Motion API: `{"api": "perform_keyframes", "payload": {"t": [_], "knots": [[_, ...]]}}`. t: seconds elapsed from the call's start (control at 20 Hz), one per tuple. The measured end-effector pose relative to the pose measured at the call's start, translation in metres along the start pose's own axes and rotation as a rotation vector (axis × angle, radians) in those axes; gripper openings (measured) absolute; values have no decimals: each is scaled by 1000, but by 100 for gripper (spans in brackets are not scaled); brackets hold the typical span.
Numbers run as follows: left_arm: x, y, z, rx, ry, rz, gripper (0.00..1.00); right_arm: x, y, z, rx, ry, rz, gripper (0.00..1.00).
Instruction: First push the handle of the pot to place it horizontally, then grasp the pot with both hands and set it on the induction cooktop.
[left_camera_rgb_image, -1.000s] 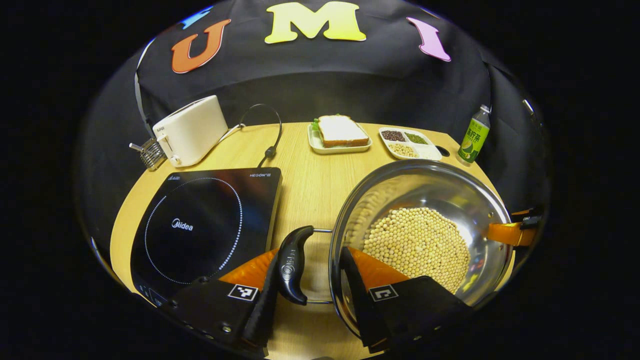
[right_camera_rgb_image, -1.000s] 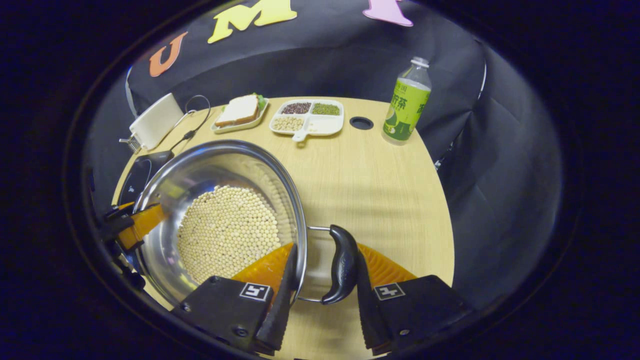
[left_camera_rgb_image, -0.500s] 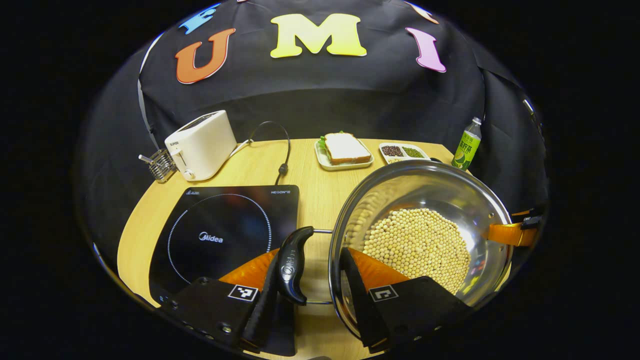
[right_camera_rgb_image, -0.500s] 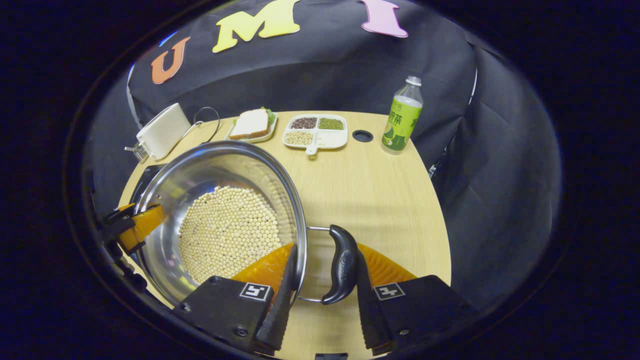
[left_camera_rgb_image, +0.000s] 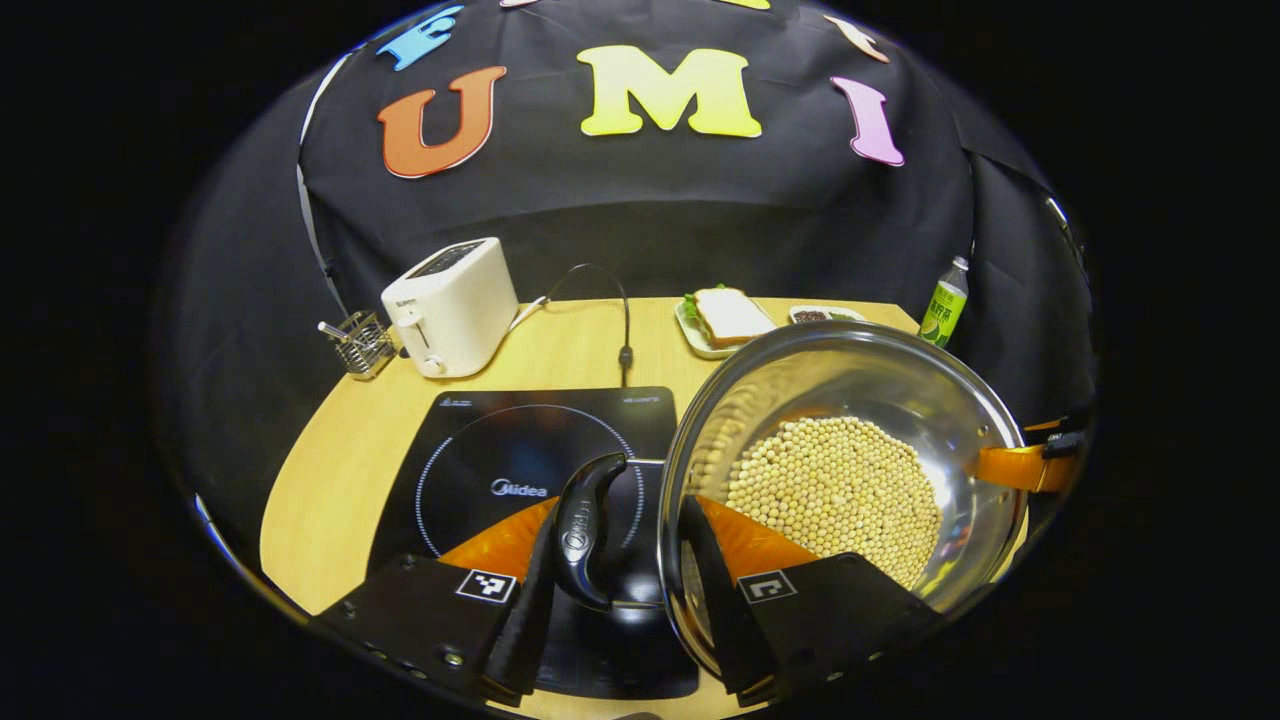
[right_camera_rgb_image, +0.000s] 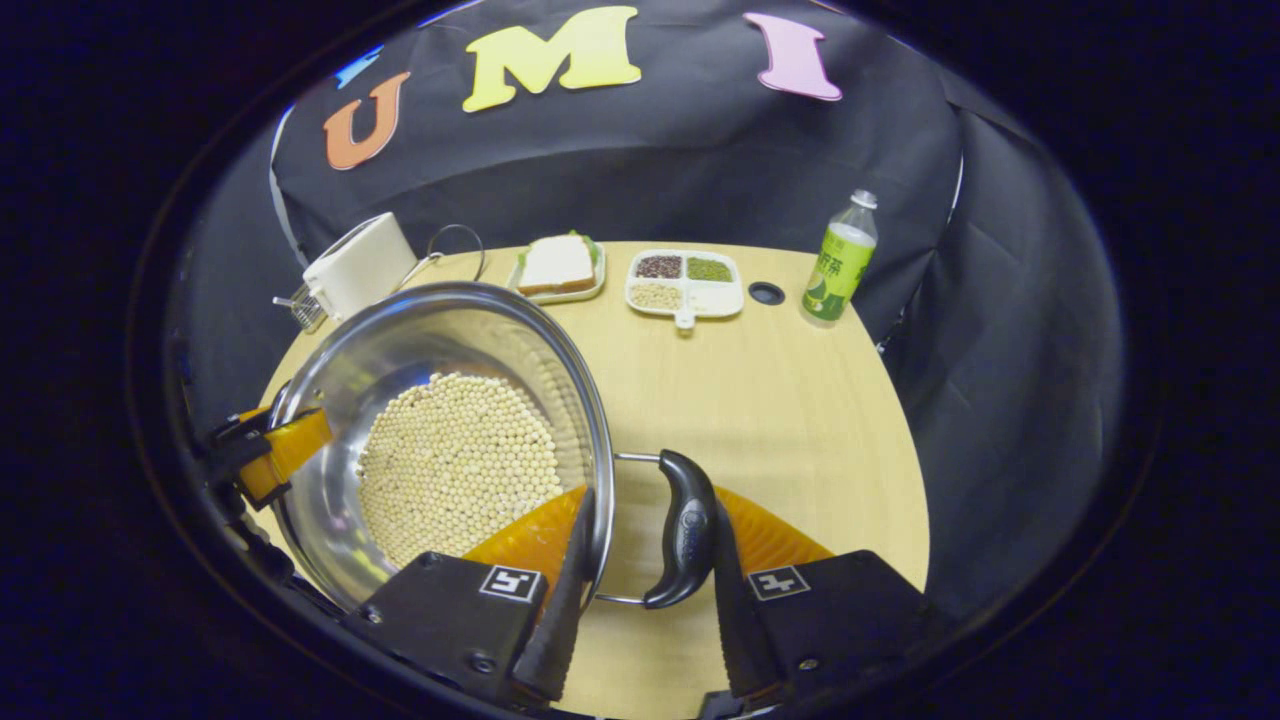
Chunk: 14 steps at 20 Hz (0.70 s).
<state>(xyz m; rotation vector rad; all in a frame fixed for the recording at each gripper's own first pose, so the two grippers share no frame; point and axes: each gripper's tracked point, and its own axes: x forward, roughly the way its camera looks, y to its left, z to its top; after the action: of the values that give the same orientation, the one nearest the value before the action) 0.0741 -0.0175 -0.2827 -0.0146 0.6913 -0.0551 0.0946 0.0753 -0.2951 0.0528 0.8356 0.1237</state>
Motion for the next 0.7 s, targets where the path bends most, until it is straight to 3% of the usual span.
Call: {"api": "perform_keyframes", "payload": {"t": [0.7], "knots": [[-1, 128, -7, -38, 6, 84, 66, 17, 130, 11, -39, 23, 50, 59]]}}
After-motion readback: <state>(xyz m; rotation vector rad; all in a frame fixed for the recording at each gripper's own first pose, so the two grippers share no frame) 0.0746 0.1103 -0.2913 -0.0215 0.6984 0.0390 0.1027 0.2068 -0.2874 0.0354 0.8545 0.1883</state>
